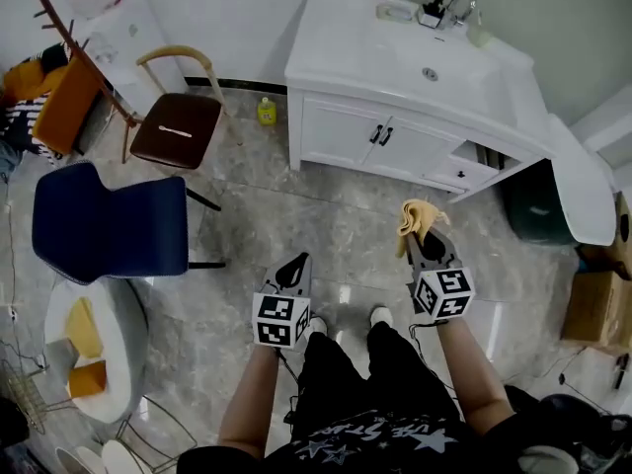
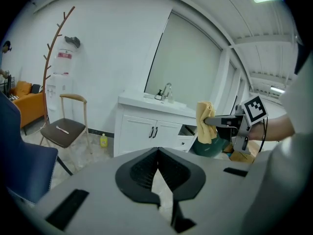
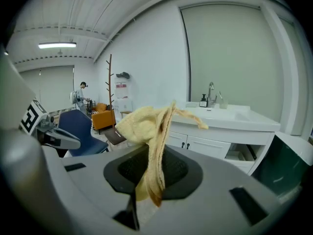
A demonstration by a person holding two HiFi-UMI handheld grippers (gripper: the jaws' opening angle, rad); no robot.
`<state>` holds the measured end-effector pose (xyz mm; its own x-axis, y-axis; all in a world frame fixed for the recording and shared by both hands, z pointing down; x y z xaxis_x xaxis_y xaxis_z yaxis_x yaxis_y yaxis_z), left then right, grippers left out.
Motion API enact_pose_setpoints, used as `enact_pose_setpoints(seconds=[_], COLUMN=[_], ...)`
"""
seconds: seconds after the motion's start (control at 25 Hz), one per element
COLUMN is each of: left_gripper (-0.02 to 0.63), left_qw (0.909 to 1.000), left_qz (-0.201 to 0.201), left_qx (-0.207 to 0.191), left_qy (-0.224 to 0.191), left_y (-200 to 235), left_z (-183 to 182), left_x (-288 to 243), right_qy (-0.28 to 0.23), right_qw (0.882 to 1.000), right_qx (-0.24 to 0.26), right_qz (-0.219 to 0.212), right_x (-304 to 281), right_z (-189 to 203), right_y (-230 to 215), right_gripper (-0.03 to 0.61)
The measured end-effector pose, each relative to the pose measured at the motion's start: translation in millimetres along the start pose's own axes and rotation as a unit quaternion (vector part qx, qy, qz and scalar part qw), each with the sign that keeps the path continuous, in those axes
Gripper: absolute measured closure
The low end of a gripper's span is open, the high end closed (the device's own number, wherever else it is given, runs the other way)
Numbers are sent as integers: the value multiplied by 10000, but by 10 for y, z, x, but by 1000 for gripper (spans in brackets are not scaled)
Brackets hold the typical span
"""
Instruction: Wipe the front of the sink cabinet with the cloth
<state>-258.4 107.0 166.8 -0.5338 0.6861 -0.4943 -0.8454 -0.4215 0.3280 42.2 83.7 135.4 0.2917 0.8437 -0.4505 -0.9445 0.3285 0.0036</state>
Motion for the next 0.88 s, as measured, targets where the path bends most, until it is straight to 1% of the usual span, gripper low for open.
enact_pose_setpoints(seconds=[0.16,0.32,0.44,0.56,0.88], left_gripper=[597,597,597,597,597], left_qw=[9995,9965,9926,9894,9839], left_qz=[-194,-740,-1065,-1280,-1597], left_qx=[-186,-48,66,148,193], left_qy=[-136,-387,-583,-675,-782], left_y=[-175,-324,-589,-955,-2005], left_z=[-235,-361,-383,-313,12], left_x=[248,430,539,589,622], right_qy=[-199,-486,-645,-710,-725], right_qw=[9996,9973,9942,9914,9879], right_qx=[3,104,199,252,219], right_qz=[-181,-533,-832,-1068,-1356], right_x=[79,103,201,359,894], right_z=[-330,-620,-737,-718,-330], right_y=[-50,-164,-284,-493,-1136], right_gripper=[497,497,497,497,498])
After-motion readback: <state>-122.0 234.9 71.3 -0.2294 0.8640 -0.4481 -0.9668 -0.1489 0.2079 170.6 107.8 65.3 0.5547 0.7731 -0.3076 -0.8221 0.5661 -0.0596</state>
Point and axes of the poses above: the fingertips, and each gripper's own axes: x backward along the fingers, y to its left, z out of its underside, the point moved 9 cm from there along x, backward along the fingers, and after that the axes turned 3 degrees about x, right-handed, at the moved point
